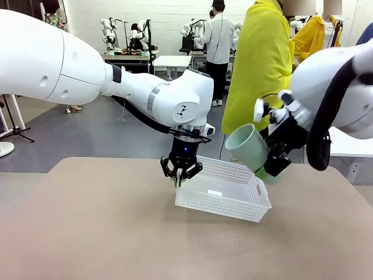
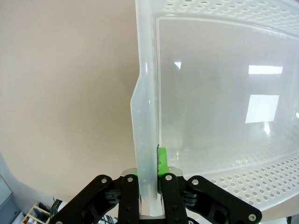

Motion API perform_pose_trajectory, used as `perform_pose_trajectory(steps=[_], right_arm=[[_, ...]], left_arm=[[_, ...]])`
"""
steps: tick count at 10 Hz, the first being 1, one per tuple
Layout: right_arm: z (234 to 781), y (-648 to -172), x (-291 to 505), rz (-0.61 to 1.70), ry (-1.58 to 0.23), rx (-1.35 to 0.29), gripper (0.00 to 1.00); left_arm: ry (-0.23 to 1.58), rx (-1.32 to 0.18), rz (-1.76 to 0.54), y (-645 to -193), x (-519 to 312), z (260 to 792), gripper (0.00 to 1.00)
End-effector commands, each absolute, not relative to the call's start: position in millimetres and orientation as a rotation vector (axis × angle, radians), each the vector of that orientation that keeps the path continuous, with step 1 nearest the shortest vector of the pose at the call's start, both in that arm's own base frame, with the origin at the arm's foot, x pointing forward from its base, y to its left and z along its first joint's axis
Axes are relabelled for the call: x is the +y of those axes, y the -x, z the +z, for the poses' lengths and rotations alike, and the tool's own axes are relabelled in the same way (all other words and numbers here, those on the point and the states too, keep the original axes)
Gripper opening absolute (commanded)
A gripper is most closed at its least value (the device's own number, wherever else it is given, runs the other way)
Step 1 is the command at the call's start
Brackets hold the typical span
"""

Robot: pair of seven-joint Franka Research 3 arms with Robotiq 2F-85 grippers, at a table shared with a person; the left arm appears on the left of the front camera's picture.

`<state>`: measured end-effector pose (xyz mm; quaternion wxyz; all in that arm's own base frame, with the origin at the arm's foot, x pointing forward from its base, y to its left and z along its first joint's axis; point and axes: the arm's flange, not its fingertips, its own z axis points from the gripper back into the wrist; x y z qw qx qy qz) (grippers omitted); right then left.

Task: Clean and organize the cups into the basket.
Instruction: Pick up the Organizing basket and move it to the center of the table, then pick up the Reusable plastic cup from the right side of the table and place it inside the Organizing basket.

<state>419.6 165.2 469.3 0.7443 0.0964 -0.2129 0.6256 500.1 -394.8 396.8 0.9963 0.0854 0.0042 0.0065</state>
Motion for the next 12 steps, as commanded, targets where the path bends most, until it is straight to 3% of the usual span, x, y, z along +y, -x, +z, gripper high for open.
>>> perform_pose_trajectory(steps=[1,2,5,6,10,12], right_arm=[[465.2,-443.2,170.0,1.353,-0.11,-0.277,0.81],[458.7,-449.1,174.9,1.371,-0.085,-0.234,0.81],[441.3,-466.1,188.7,1.504,-0.293,-0.304,0.81],[437.0,-451.5,179.3,1.424,-0.108,-0.249,0.81],[435.8,-457.7,183.2,1.449,-0.146,-0.257,0.81],[430.8,-471.0,214.0,1.49,-0.045,-0.174,0.81]], left_arm=[[-0.159,0.001,0.01,-497.8,-392.1,394.9,0.0],[-0.159,0.001,0.01,-497.8,-392.1,394.9,0.0],[-0.159,0.001,0.01,-497.8,-392.1,394.9,0.0],[-0.159,0.001,0.01,-497.8,-392.1,394.9,0.0],[-0.159,0.001,0.01,-497.8,-392.1,394.9,0.0],[-0.159,0.001,0.01,-497.8,-392.1,394.9,0.0]])
